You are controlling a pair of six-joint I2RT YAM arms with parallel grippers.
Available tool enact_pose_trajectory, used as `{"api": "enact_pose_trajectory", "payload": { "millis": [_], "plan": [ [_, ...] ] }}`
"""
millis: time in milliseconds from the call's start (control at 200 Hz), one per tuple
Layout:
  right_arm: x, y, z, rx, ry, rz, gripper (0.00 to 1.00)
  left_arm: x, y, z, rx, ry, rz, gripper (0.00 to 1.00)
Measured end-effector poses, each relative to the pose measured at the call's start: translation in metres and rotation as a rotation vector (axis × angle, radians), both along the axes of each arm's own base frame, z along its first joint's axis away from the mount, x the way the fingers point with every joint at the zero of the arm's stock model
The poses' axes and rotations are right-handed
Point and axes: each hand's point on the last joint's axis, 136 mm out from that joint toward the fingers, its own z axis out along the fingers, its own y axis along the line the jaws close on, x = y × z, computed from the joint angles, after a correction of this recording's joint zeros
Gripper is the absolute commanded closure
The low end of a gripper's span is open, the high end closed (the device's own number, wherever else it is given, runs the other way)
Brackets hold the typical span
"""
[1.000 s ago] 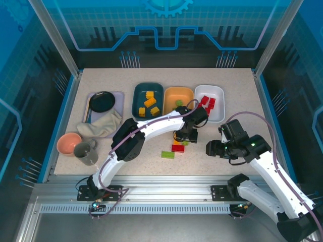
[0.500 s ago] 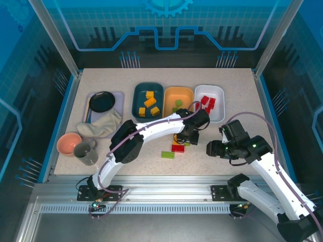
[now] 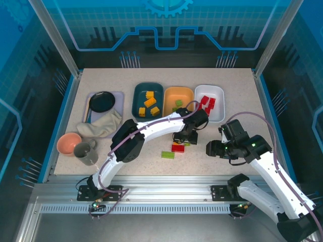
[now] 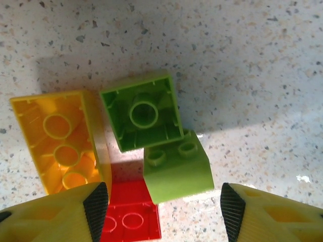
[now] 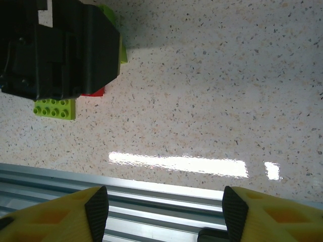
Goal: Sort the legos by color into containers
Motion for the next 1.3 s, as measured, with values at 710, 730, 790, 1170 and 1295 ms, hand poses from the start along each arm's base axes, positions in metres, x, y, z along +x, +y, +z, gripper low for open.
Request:
{"api": "enact_pose_trajectory", "payload": {
  "millis": [710,730,790,1170,1295],
  "plan": [
    [0.002,0.001,-0.001,-0.003,0.004,0.003,0.37,0.003,-0.010,-0.022,-0.003,0.041,-0.008,0.66],
    [0.002,0.001,-0.001,-0.002,0.004,0.004,0.37,0.003,-0.010,-0.022,-0.003,0.041,-0.007,0.66],
    [0.001,0.002,0.000,0.003,0.002,0.008,0.37,0.003,-0.010,-0.021,-0.005,0.039,-0.007,0.67],
    [0.011,0.016,0.015,0.081,-0.078,0.055,0.36,0.044,0.009,0.091,-0.187,-0.131,0.076,0.68],
    [0.026,0.032,0.016,0.129,-0.088,0.077,0.35,0.093,0.034,0.121,-0.253,-0.223,0.176,0.68]
  ]
}}
